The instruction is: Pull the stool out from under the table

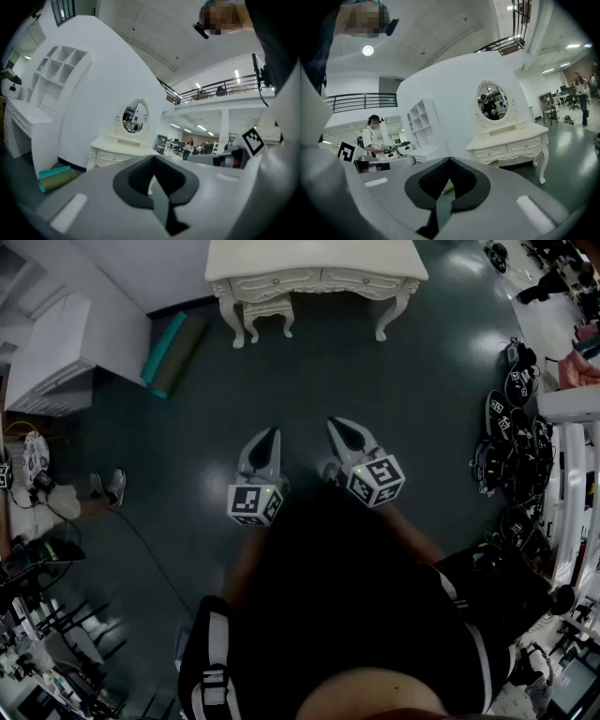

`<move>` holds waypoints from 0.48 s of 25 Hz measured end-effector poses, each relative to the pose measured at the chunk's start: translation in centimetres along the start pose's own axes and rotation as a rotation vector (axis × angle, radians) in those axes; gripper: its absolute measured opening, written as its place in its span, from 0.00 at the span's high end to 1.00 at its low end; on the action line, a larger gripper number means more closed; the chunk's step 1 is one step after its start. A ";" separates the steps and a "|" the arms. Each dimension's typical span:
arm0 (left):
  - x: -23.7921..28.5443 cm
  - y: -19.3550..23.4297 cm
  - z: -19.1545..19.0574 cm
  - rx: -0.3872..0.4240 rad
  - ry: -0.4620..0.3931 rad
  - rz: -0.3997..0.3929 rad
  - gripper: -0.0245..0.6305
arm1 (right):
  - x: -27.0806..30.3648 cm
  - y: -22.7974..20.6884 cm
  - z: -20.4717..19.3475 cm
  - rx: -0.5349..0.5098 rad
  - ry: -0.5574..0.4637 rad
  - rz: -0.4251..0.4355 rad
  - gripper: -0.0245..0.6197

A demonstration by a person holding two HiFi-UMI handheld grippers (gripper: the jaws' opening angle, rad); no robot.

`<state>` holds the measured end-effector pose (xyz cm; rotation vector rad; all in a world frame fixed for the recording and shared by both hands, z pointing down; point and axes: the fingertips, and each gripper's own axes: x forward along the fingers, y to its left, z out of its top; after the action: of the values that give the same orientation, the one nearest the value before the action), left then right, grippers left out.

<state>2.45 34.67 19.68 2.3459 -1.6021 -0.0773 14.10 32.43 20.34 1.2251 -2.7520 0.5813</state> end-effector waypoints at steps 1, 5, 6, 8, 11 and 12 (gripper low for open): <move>-0.1 0.0 0.2 0.000 0.000 0.000 0.95 | 0.0 0.2 0.1 -0.001 0.003 0.001 0.96; -0.3 0.1 0.5 -0.002 0.001 0.001 0.95 | 0.2 0.7 0.3 -0.002 0.012 0.008 0.96; -0.3 0.2 0.5 -0.004 0.002 0.001 0.95 | 0.2 0.7 0.2 0.000 0.015 0.010 0.96; -0.3 0.2 0.3 -0.007 0.004 0.003 0.95 | 0.3 0.7 0.0 0.003 0.021 0.011 0.96; -0.4 0.6 0.0 -0.010 0.005 0.006 0.95 | 0.7 0.6 -0.4 0.009 0.029 -0.001 0.96; -0.5 0.8 0.0 -0.011 0.004 0.006 0.95 | 0.8 0.6 -0.4 0.014 0.028 -0.006 0.96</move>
<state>1.58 34.84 19.83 2.3314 -1.6031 -0.0794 13.12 32.37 20.72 1.2179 -2.7254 0.6133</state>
